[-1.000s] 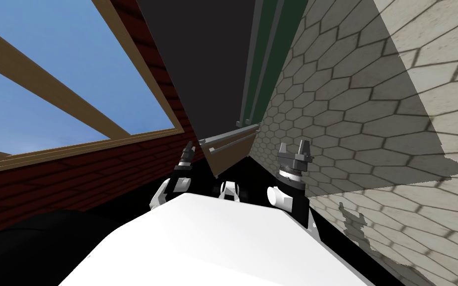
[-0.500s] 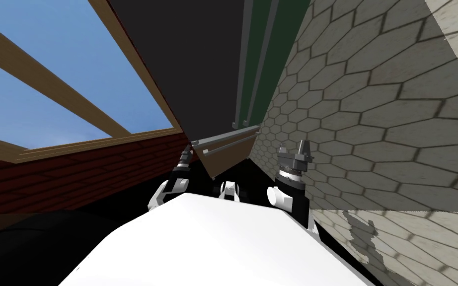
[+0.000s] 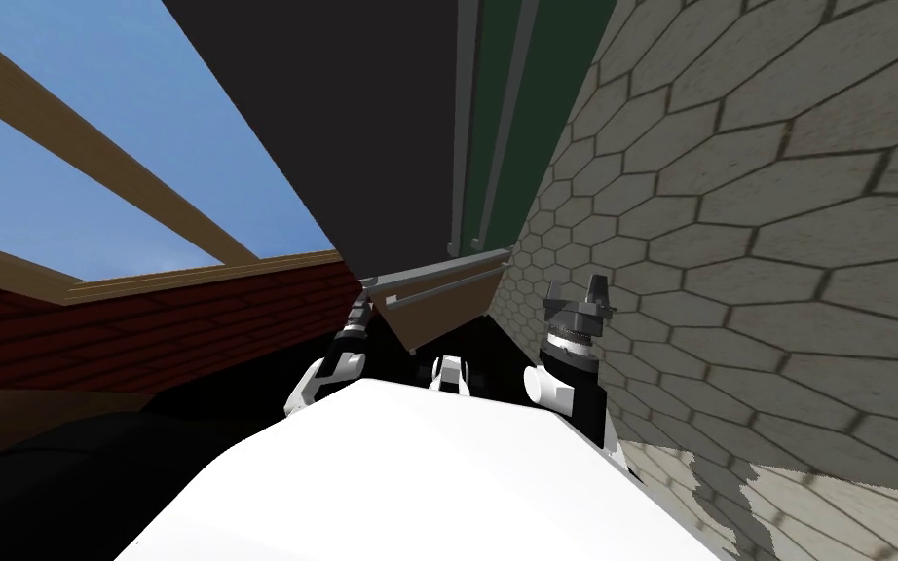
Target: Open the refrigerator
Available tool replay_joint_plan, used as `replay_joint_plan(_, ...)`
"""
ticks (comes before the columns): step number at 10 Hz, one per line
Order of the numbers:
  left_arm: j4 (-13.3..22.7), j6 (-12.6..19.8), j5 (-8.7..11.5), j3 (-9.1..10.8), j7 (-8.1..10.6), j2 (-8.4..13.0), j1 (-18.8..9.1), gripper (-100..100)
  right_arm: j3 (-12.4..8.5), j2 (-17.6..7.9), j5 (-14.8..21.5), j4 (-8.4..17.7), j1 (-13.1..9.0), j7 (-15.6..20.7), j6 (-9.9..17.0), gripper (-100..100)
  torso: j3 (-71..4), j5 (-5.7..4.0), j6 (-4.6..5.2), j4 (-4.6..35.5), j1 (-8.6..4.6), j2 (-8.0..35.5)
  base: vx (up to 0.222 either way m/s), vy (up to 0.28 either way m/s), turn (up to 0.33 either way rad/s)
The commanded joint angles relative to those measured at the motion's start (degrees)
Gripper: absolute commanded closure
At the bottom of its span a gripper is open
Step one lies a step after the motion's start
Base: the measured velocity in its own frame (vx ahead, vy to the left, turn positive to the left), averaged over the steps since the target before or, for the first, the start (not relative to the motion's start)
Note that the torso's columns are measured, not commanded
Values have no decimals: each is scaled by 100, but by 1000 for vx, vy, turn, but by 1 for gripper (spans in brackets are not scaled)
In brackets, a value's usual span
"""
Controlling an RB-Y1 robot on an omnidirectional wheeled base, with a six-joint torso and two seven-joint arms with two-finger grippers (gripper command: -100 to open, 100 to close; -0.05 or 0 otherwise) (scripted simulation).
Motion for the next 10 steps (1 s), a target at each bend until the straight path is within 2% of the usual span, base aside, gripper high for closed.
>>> replay_joint_plan(1, 207, 157, 49, 94, -14, -127, -43, -100, 0, 0, 0, 0, 0, 0, 0, 0, -1, 0, -1, -1, -2, -2, 54, -161, 52)
replay_joint_plan(3, 426, 360, 149, 253, 9, -393, -55, -100, -1, -1, 0, 0, 0, 0, 0, 0, -3, 10, -2, -1, 29, -5, 88, -158, 119)
replay_joint_plan(8, 597, 515, 224, 373, 26, -1073, -66, -100, -1, -2, 0, 0, -1, 0, 0, 0, 5, 7, -2, 2, 23, 7, 42, -96, 53)
replay_joint_plan(9, 607, 523, 229, 379, 27, -1160, -67, -100, -1, -2, 0, 0, -1, 0, 0, 0, -1, 7, -1, 0, 23, -3, 12, -23, 17)
replay_joint_plan(10, 563, 546, 220, 374, 20, -1106, -69, -100, -2, -2, 0, 0, -1, 0, 0, 0, -4, 7, -1, -2, 23, -6, 3, -9, 3)
